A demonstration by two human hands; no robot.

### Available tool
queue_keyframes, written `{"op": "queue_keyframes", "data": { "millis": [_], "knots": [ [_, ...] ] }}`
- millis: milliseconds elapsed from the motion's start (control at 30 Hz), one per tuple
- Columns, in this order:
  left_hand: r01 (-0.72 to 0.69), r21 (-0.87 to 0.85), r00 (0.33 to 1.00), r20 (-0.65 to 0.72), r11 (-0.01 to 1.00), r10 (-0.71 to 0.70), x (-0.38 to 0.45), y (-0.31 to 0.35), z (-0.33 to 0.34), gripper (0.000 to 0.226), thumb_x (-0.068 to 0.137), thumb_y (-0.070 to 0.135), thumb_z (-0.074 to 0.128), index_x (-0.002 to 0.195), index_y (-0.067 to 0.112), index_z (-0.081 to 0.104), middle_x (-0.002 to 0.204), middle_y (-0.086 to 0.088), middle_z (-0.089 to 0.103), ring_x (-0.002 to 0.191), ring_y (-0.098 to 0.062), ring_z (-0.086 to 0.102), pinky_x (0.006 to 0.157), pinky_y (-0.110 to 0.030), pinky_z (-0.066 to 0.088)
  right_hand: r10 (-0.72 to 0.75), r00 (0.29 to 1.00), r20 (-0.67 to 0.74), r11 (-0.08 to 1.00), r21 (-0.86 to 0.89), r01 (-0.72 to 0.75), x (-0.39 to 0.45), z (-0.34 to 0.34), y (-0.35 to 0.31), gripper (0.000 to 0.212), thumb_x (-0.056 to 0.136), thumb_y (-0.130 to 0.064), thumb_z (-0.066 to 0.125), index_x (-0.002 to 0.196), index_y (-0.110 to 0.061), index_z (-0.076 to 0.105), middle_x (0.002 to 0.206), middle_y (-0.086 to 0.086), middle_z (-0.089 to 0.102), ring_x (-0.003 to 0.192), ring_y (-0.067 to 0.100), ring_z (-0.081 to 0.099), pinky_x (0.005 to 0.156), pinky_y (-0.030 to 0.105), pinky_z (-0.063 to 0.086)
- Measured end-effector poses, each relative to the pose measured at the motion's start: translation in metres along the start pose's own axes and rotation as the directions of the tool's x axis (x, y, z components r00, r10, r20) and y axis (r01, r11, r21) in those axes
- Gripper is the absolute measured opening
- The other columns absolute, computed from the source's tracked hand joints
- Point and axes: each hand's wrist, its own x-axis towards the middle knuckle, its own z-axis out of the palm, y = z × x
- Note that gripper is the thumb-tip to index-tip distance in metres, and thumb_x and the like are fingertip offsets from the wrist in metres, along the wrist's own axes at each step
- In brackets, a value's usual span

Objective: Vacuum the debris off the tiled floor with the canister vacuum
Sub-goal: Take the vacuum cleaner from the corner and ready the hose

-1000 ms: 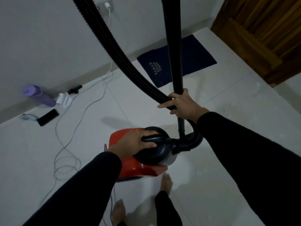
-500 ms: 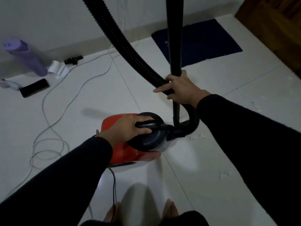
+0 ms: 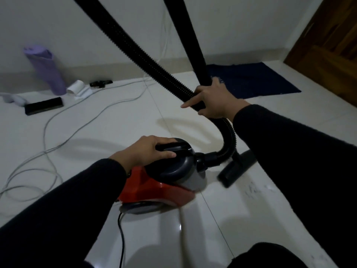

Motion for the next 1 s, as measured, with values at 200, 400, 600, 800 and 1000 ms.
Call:
{"op": "queue_keyframes", "data": {
  "millis": [200,400,600,800,1000],
  "knots": [
    [0.063,0.029,0.998,-0.018,0.998,-0.063,-0.025,-0.029,-0.005,0.047,0.081,0.04,0.07,0.126,0.041,0.058,0.126,0.016,0.062,0.114,-0.004,0.055,0.093,-0.013,0.035,-0.131,0.988,0.075,0.987,-0.079,0.137,0.014,0.043,-0.056,0.054,0.094,-0.018,0.047,0.126,-0.061,0.047,0.126,-0.011,0.055,0.113,0.035,0.035,0.083,0.041,0.029],
    [0.055,-0.053,0.985,-0.159,0.997,-0.063,-0.039,-0.057,0.001,0.043,0.075,0.051,0.071,0.117,0.049,0.061,0.11,0.021,0.069,0.099,0.008,0.059,0.094,-0.017,0.045,-0.191,0.98,0.057,0.969,-0.146,0.198,0.041,0.062,-0.092,0.055,0.093,-0.018,0.048,0.125,-0.063,0.046,0.127,-0.015,0.055,0.113,0.034,0.036,0.08,0.039,0.027],
    [0.02,-0.193,0.97,-0.232,0.981,-0.065,-0.055,-0.067,0.01,0.04,0.073,0.047,0.074,0.111,0.043,0.066,0.092,0.022,0.067,0.078,0.023,0.053,0.07,0.004,0.039,-0.214,0.974,0.08,0.959,-0.171,0.225,0.043,0.064,-0.1,0.05,0.095,-0.025,0.05,0.128,-0.062,0.044,0.13,-0.014,0.054,0.117,0.034,0.035,0.086,0.041,0.032],
    [0.075,-0.248,0.987,-0.123,0.966,-0.108,-0.06,-0.097,-0.004,0.068,0.051,0.073,0.069,0.113,0.048,0.061,0.119,0.013,0.056,0.11,-0.004,0.052,0.098,-0.025,0.042,-0.17,0.979,0.112,0.968,-0.17,0.187,0.042,0.065,-0.1,0.046,0.091,-0.04,0.059,0.128,-0.062,0.044,0.135,-0.014,0.052,0.124,0.035,0.031,0.091,0.042,0.033],
    [0.155,-0.102,0.985,0.097,0.983,-0.145,-0.074,-0.139,-0.025,0.11,0.04,0.069,0.076,0.14,0.045,0.036,0.154,0.012,0.026,0.14,-0.015,0.026,0.113,-0.036,0.021,-0.138,0.976,0.166,0.988,-0.052,0.149,0.036,0.07,-0.101,0.043,0.081,-0.06,0.059,0.123,-0.059,0.051,0.134,-0.017,0.054,0.129,0.033,0.025,0.091,0.039,0.028]
  ]
}}
